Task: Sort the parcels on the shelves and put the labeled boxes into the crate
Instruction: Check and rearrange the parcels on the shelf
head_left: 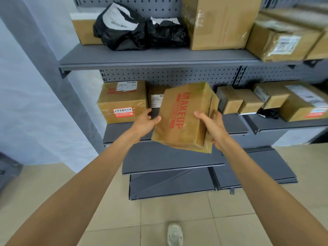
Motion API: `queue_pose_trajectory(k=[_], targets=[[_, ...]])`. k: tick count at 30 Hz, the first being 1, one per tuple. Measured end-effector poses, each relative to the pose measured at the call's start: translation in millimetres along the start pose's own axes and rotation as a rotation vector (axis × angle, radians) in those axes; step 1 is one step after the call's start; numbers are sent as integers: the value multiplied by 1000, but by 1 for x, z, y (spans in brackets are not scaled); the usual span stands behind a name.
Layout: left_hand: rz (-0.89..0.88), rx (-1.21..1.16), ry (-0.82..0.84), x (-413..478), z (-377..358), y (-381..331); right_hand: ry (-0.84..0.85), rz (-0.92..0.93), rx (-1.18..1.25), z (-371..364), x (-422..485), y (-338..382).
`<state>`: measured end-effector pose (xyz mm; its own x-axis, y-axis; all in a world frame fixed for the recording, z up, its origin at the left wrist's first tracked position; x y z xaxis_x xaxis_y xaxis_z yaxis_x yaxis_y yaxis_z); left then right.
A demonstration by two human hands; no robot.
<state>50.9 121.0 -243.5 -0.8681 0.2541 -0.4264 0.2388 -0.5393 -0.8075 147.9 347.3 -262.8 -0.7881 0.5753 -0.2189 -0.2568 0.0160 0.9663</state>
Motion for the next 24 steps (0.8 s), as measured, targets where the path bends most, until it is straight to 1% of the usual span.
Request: queue_pose_trajectory(k=[3,6,9,12,15,17,18,22,23,24], targets=[[-18,-99,-32,-29,14,-18,-47,187,-418,-9,-34,22],[-41,-215,-8,-55,25,-38,-59,441,-796,-22,-65,47],[-17,-287,5,-73,31,-46,-69,689,-1097,-35,-87,64],[75,-259,33,-83,33,-46,-82,939,-1329,-46,-103,73],[196,-239,87,-95,30,-45,-31,1117,-1448,-55,-112,74],[262,-257,70,-97,26,-40,-6,1193,-1471,-57,-118,76],[266,-275,62,-97,22,-38,8,1219,-1478,-58,-121,76],[183,-395,-8,-100,9,-37,94,1241,-1456,-54,-121,70],[163,-422,-29,-101,8,-36,108,1218,-1381,-50,-120,71],[142,-442,-58,-100,10,-34,115,1158,-1253,-44,-117,72]])
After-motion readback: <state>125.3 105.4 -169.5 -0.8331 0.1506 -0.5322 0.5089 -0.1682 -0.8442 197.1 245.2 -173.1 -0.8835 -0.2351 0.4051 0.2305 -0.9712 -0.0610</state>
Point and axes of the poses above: each hand's wrist, its own x-axis towards the middle knuckle, its own z-axis out of the back of the hand, y = z × x, the point moved 7 cm from there along x, towards the middle knuckle, and after that the axes turned 7 degrees about z, right-handed, at the moved point
